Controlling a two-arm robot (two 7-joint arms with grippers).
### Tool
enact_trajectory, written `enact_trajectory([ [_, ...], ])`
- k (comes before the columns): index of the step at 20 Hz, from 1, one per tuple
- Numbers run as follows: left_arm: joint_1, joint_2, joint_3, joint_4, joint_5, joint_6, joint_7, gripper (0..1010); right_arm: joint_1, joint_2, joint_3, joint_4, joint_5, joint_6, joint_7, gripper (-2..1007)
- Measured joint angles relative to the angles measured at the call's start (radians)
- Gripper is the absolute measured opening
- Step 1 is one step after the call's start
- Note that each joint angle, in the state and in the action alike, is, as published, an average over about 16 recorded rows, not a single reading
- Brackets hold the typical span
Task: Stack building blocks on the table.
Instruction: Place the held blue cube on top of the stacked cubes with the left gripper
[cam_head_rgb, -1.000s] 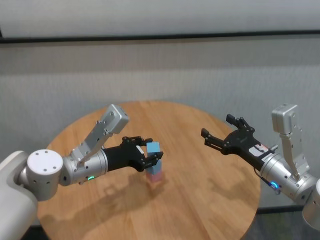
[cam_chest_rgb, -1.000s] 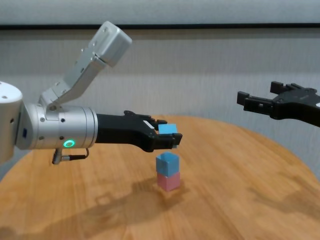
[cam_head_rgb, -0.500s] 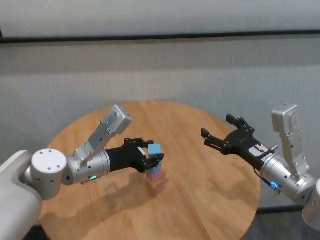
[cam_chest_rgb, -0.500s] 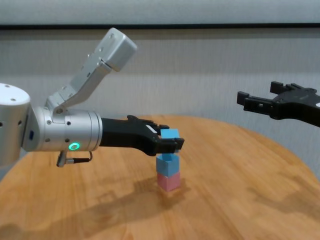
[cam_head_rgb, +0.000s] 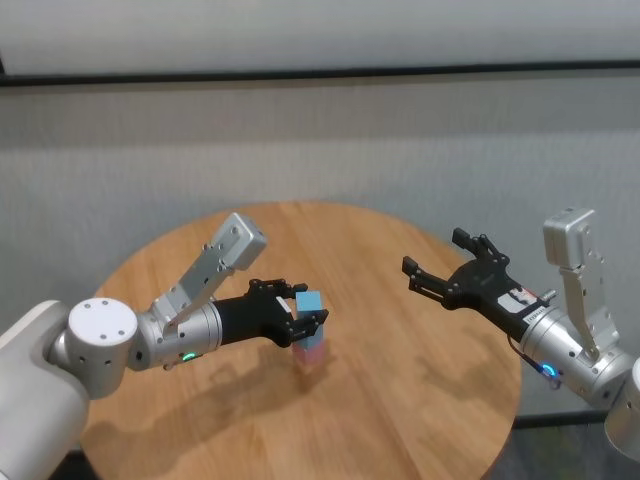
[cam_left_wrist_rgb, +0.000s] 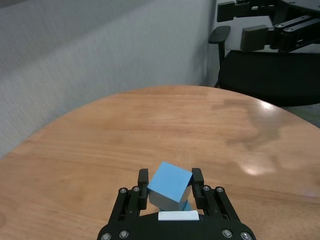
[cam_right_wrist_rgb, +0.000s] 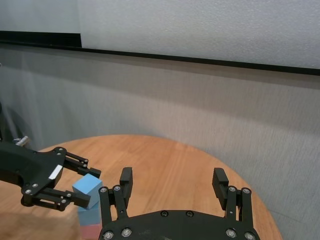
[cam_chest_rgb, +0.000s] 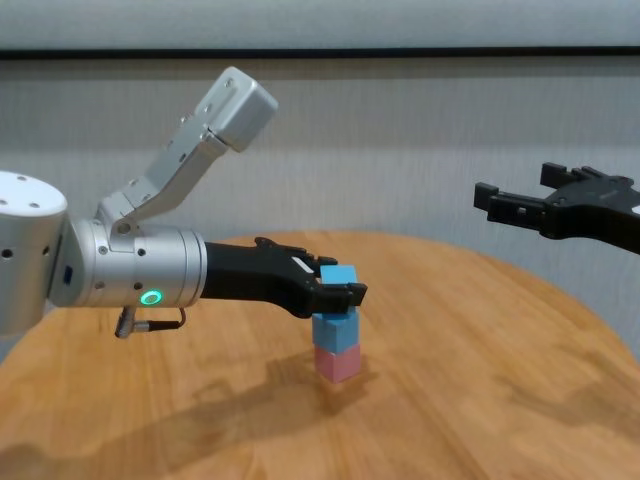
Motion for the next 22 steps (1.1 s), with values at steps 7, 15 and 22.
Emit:
enact_trajectory([
  [7,-0.009,-0.007,-0.002,0.021,0.008,-0.006,-0.001,541,0.0,0.0,0.0,0.0,0.0,0.0,0.0,1005],
  [15,-0.012,-0.01,-0.004,0.027,0.014,-0.006,-0.002,542,0.0,0.0,0.0,0.0,0.0,0.0,0.0,1005],
  [22,-0.012,-0.01,-0.006,0.025,0.017,-0.001,-0.001,615,0.0,0.0,0.0,0.0,0.0,0.0,0.0,1005],
])
